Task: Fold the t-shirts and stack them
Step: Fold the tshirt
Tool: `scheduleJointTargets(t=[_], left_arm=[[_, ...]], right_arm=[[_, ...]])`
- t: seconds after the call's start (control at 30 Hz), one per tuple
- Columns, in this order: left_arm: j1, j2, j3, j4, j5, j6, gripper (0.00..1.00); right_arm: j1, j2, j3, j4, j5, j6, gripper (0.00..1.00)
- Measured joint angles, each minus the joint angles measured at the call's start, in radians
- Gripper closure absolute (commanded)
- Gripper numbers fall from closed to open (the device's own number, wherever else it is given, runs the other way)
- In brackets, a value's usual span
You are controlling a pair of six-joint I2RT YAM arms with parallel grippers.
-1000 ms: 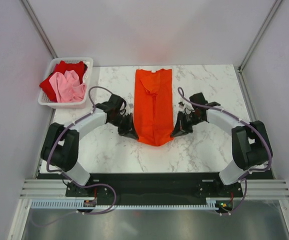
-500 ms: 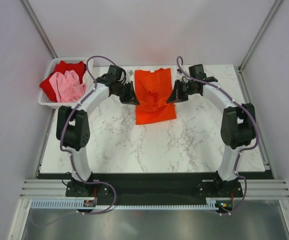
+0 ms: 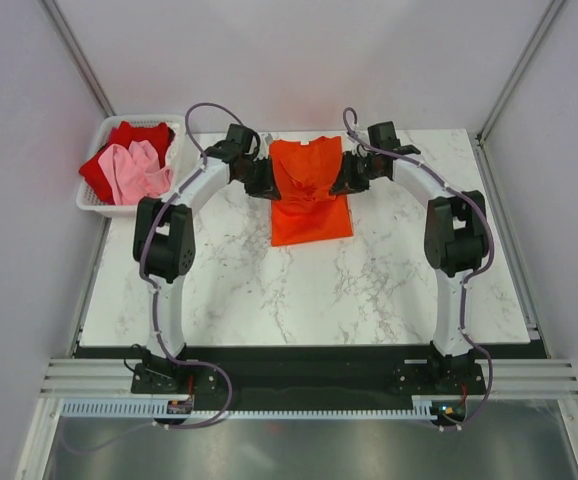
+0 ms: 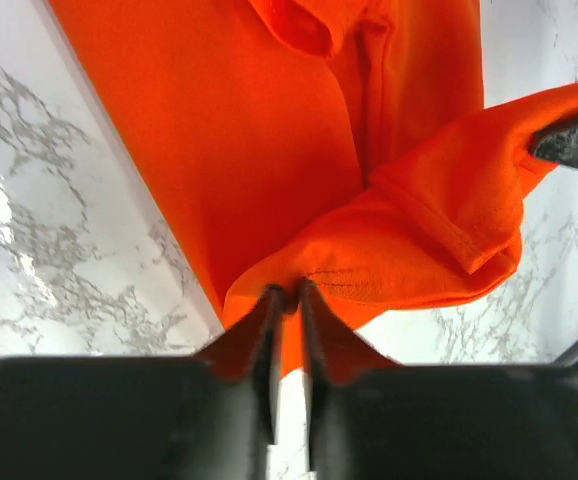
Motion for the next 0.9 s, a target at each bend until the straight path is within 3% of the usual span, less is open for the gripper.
scheduleJointTargets(t=[0.03,0.1,0.13,0.23,0.33,0.47,0.6,0.9], left_arm=[[0.0,0.01,0.014,0.003,-0.01,0.008,0.62],[0.0,0.018,0.029,0.009,-0.039,0.018,0.55],[0.0,0.018,0.029,0.008,-0.058,0.02,0.45],[0.0,0.001,0.012,0.011,-0.114,0.025,0.35],[0.005,-0.081,-0.099,0.008,-0.143,0.024,0.28],[0.011,-0.204,-0.275,-0.02,-0.121,0.018,0.27],[0.014,-0.24,-0.403,-0.028,-0.048,-0.002,0.27],[0.014,-0.204,-0.467,-0.013,0.053,-0.045,0.27]], right_arm=[[0.0,0.008,0.011,0.004,0.008,-0.001,0.58],[0.0,0.015,0.023,0.011,0.024,-0.008,0.54],[-0.002,0.015,0.024,0.011,0.031,-0.016,0.51],[-0.017,-0.007,-0.005,0.021,0.044,-0.031,0.46],[-0.066,-0.092,-0.129,0.014,0.043,-0.044,0.42],[-0.145,-0.196,-0.316,-0.003,0.036,-0.066,0.43],[-0.175,-0.201,-0.429,-0.018,0.015,-0.073,0.43],[-0.149,-0.122,-0.425,0.011,-0.078,-0.064,0.43]])
